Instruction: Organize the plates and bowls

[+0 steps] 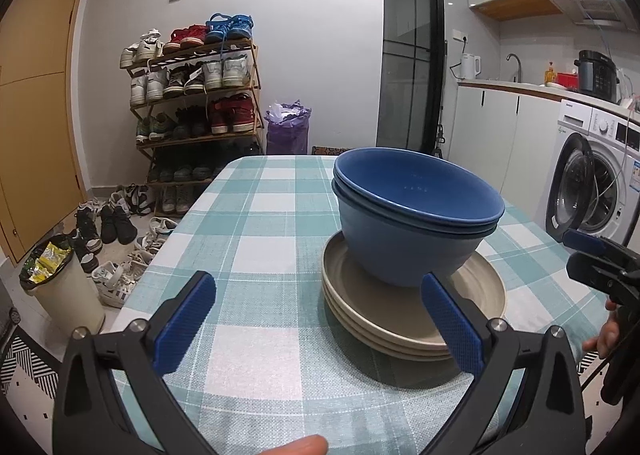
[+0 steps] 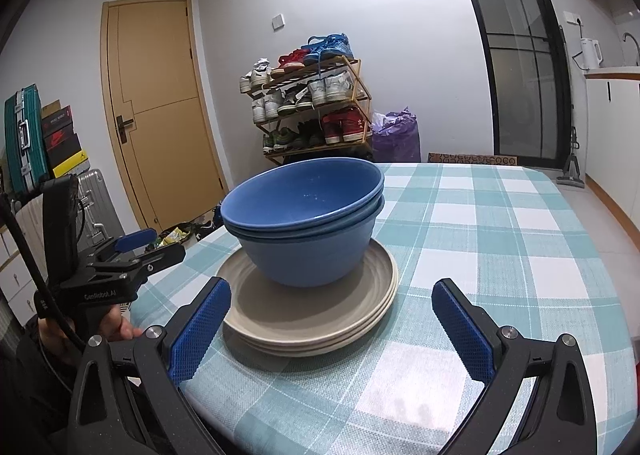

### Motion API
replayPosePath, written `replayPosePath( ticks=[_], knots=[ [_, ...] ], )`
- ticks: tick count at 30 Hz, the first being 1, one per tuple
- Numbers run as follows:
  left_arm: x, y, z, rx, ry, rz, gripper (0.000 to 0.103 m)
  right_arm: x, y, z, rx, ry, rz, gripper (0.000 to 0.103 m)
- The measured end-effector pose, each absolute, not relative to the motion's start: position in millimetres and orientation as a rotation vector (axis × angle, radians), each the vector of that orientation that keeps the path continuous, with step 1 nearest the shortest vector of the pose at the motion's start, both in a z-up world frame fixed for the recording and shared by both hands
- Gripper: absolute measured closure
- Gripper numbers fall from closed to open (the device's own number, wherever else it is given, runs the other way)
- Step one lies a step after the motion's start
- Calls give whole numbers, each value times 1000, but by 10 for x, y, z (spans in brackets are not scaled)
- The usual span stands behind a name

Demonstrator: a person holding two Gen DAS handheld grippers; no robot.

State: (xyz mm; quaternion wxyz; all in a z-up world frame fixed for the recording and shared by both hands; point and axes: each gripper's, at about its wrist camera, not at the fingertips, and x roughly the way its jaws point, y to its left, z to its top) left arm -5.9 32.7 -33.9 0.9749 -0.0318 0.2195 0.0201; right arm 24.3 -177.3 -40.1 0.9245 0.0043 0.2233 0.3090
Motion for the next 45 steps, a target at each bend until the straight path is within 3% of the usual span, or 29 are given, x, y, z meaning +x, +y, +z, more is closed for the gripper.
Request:
replayPosePath(
  ticks=[45],
  knots=[
    [-77, 326, -376, -61, 430, 25, 0, 146, -1743, -375, -7, 433, 663, 1]
  ],
)
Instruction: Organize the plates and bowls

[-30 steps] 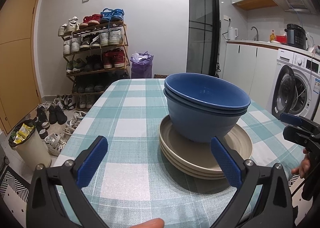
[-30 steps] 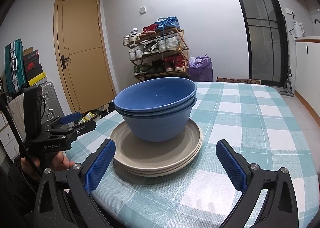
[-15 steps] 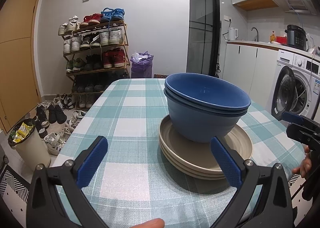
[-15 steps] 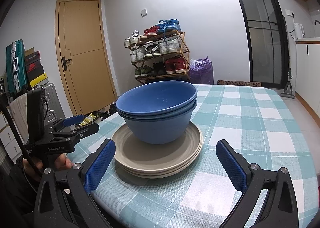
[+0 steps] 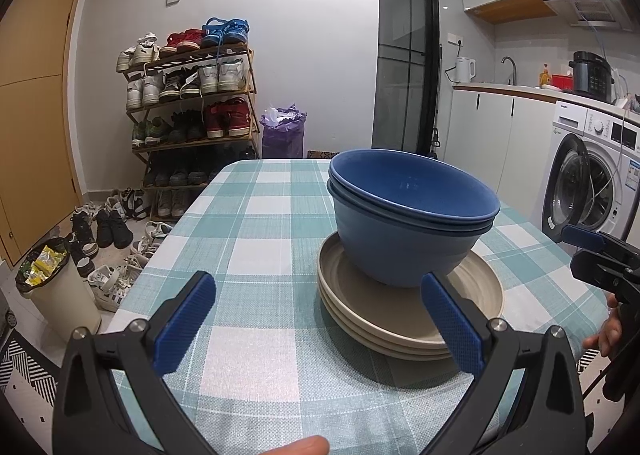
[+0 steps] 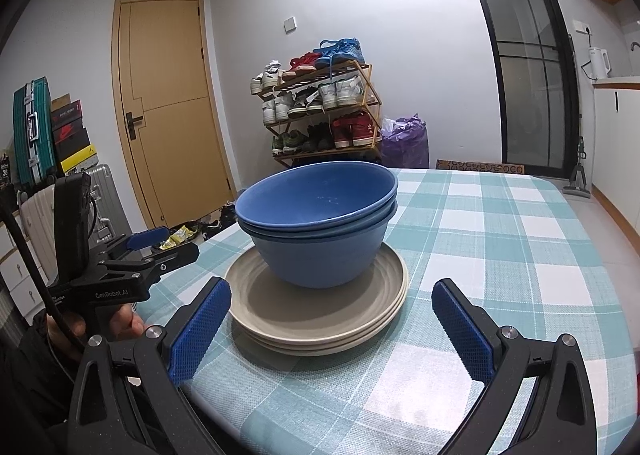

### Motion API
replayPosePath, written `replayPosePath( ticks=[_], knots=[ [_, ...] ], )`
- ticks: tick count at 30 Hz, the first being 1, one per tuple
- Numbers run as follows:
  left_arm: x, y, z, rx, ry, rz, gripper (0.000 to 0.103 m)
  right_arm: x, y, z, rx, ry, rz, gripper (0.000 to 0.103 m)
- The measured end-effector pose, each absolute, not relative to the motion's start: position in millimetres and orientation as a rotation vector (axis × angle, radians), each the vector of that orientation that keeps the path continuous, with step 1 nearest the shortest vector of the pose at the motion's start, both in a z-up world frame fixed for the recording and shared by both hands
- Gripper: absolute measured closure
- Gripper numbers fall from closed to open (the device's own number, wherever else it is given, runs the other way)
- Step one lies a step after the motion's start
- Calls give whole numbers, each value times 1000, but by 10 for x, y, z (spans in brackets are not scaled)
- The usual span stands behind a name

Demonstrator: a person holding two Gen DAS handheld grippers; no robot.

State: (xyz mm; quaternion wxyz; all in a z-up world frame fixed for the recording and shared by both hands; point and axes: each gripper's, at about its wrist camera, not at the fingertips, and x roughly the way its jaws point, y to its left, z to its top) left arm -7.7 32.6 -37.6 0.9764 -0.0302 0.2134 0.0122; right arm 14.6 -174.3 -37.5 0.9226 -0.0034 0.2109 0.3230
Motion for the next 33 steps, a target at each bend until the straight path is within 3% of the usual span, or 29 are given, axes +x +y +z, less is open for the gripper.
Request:
replayPosePath(
  ticks=[33],
  knots=[
    [-71, 289, -345, -59, 424, 25, 0, 146, -1730, -372, -8, 431, 664, 1]
  ],
)
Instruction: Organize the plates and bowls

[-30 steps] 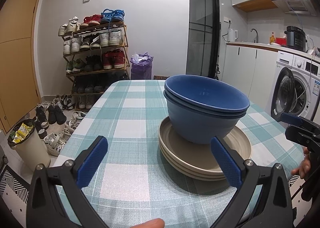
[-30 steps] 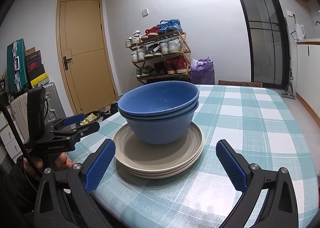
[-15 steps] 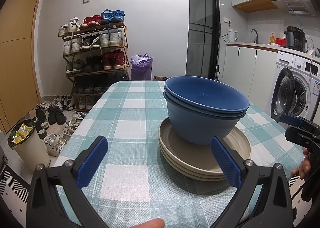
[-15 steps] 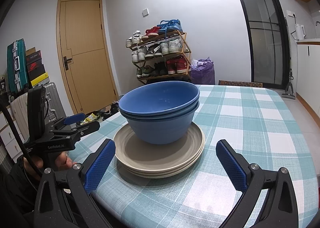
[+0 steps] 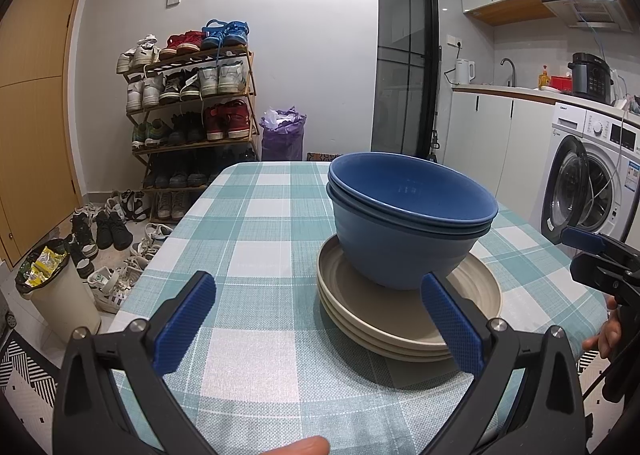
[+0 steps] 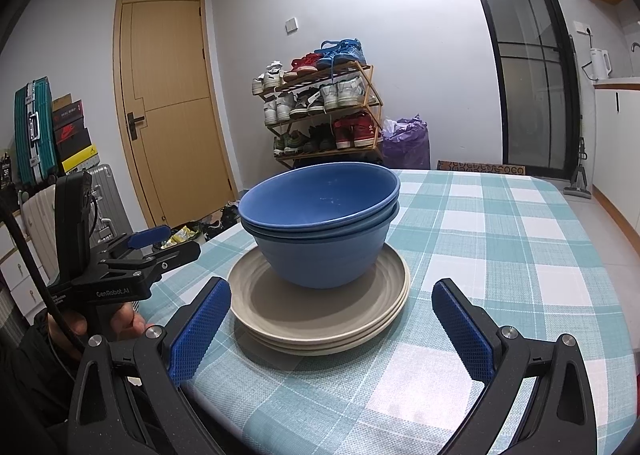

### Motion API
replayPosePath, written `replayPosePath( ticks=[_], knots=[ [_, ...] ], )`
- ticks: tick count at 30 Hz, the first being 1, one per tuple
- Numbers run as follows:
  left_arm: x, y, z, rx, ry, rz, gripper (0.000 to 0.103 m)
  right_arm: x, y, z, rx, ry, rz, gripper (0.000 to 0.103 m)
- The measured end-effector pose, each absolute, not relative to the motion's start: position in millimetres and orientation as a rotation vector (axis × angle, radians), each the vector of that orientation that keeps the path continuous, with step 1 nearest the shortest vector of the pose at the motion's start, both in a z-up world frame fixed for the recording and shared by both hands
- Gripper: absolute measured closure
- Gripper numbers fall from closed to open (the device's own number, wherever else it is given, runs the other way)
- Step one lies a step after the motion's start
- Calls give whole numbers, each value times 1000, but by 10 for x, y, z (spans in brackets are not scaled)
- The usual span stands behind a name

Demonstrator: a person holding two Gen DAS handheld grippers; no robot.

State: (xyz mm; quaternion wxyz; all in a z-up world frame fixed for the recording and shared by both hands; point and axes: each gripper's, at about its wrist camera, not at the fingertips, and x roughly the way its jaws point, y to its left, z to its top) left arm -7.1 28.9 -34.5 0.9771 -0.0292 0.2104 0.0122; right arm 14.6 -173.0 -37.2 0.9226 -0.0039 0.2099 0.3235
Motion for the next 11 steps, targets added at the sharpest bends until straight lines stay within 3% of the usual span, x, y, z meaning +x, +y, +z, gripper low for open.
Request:
replayPosePath(
  ticks=[11],
  knots=[
    [-80, 280, -335, -58, 418, 15, 0, 142, -1730, -374, -9, 433, 665, 1]
  ],
)
